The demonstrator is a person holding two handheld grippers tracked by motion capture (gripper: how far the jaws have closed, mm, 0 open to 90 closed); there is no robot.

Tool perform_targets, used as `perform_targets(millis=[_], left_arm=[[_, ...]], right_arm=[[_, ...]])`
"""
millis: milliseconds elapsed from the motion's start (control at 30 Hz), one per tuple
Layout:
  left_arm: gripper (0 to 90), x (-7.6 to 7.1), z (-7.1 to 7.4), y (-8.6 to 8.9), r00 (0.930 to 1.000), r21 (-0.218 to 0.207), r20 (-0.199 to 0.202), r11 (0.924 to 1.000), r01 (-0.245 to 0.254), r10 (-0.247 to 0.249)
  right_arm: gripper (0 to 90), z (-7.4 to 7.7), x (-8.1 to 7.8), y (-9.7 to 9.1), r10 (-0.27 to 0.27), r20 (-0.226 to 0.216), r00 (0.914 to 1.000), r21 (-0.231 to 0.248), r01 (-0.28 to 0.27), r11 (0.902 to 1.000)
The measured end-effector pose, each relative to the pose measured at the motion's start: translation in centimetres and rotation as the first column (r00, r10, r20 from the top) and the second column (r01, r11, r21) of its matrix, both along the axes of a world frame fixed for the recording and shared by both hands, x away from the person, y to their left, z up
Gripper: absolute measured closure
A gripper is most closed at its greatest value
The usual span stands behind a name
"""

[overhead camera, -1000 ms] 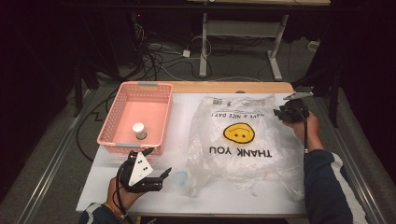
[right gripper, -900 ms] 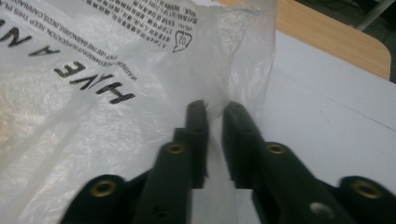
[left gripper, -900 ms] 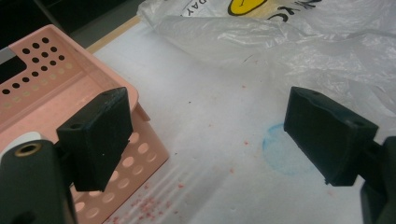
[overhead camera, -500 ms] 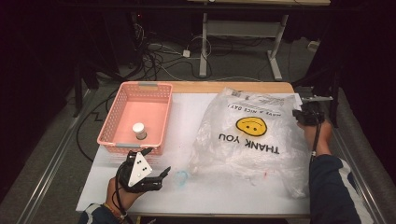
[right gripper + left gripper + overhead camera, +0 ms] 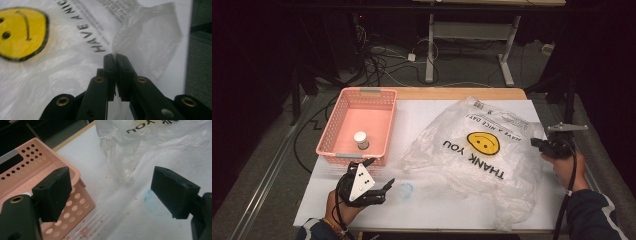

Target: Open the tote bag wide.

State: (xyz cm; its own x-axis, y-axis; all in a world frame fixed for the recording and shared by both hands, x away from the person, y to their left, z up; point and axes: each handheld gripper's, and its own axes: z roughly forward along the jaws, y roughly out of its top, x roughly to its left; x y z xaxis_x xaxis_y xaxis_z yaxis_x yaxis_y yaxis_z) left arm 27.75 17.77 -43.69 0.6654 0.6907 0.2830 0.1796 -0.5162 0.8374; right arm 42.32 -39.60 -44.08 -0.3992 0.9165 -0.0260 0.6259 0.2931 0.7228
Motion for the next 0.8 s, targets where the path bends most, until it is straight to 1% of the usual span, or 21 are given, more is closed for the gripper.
perform_targets(millis=[33,67,100,200,267,300,333,367,400,467,500,533,567,600,633,667,700,733,767,800], left_arm=[[16.0,0.0,0.0,0.0,1.0000,0.000,0.000,1.0000,0.000,0.000],[16.0,0.0,0.0,0.0,1.0000,0.000,0.000,1.0000,0.000,0.000],[16.0,0.0,0.0,0.0,1.0000,0.001,0.002,1.0000,0.000,0.000],[16.0,0.0,0.0,0.0,1.0000,0.005,0.003,1.0000,0.002,-0.002],[16.0,0.0,0.0,0.0,1.0000,0.005,0.002,1.0000,0.003,-0.003],[16.0,0.0,0.0,0.0,1.0000,0.007,0.001,1.0000,0.003,-0.003],[16.0,0.0,0.0,0.0,1.0000,0.011,0.001,0.9999,0.003,-0.003],[16.0,0.1,0.0,0.0,1.0000,0.009,0.000,0.9999,0.004,-0.004],[16.0,0.1,-0.1,0.1,1.0000,0.009,-0.005,1.0000,0.003,-0.003],[16.0,0.1,-0.1,0.1,1.0000,0.010,-0.006,1.0000,0.002,-0.002],[16.0,0.1,-0.1,0.2,1.0000,0.008,-0.008,1.0000,0.002,-0.002],[16.0,0.1,-0.1,0.2,1.0000,0.007,-0.010,1.0000,0.001,-0.001],[16.0,0.2,-0.1,0.1,0.9999,0.008,-0.011,1.0000,0.002,-0.001],[16.0,0.2,-0.1,0.1,0.9999,0.011,-0.011,0.9999,0.003,-0.003],[16.0,0.2,-0.1,0.1,0.9999,0.013,-0.011,0.9999,0.003,-0.003],[16.0,0.2,-0.1,0.0,0.9999,0.015,-0.011,0.9999,0.002,-0.002],[16.0,0.1,-0.1,0.0,0.9999,0.015,-0.011,0.9999,0.003,-0.003],[16.0,0.1,-0.2,0.0,0.9999,0.017,-0.013,0.9999,0.004,-0.004],[16.0,0.1,-0.2,0.0,0.9999,0.017,-0.013,0.9999,0.004,-0.004],[16.0,0.1,-0.2,0.0,0.9999,0.018,-0.013,0.9998,0.004,-0.004]], right_arm=[[87.9,0.0,0.0,0.0,0.000,0.000,1.0000,0.000,0.000,1.0000],[88.0,-0.1,-1.1,0.9,0.043,-0.003,0.9991,-0.022,-0.043,0.9988],[87.9,-0.1,-1.5,1.3,0.059,-0.007,0.9983,-0.034,-0.059,0.9977],[88.8,0.1,-2.8,2.4,0.098,0.007,0.9952,-0.044,-0.097,0.9943],[87.8,0.2,-3.3,2.9,0.120,0.003,0.9927,-0.037,-0.120,0.9920],[84.9,0.3,-3.6,3.1,0.126,0.005,0.9920,-0.040,-0.126,0.9913],[79.1,0.4,-3.8,3.3,0.132,0.004,0.9913,-0.056,-0.131,0.9897],[79.1,0.4,-3.8,3.3,0.132,0.004,0.9913,-0.056,-0.131,0.9897],[69.0,0.7,-4.1,3.5,0.120,0.028,0.9924,-0.086,-0.117,0.9893],[60.4,1.4,-4.5,3.7,0.120,0.066,0.9906,-0.102,-0.113,0.9884],[58.1,1.9,-4.7,3.9,0.120,0.094,0.9884,-0.108,-0.110,0.9881],[58.1,1.9,-4.7,3.9,0.120,0.094,0.9884,-0.108,-0.110,0.9881],[56.6,2.5,-5.1,4.2,0.127,0.125,0.9841,-0.114,-0.113,0.9871],[54.8,3.6,-6.0,4.9,0.152,0.182,0.9716,-0.129,-0.129,0.9832],[52.0,4.2,-6.4,5.3,0.163,0.206,0.9648,-0.136,-0.137,0.9813],[50.9,4.6,-6.8,5.7,0.174,0.236,0.9561,-0.135,-0.145,0.9802],[51.0,5.0,-7.3,6.2,0.182,0.256,0.9494,-0.127,-0.153,0.9799],[51.0,5.3,-7.7,6.6,0.205,0.273,0.9399,-0.122,-0.178,0.9765],[51.0,5.5,-8.1,7.1,0.230,0.281,0.9319,-0.119,-0.204,0.9718],[51.1,5.7,-8.4,7.6,0.252,0.282,0.9260,-0.114,-0.228,0.9670]])
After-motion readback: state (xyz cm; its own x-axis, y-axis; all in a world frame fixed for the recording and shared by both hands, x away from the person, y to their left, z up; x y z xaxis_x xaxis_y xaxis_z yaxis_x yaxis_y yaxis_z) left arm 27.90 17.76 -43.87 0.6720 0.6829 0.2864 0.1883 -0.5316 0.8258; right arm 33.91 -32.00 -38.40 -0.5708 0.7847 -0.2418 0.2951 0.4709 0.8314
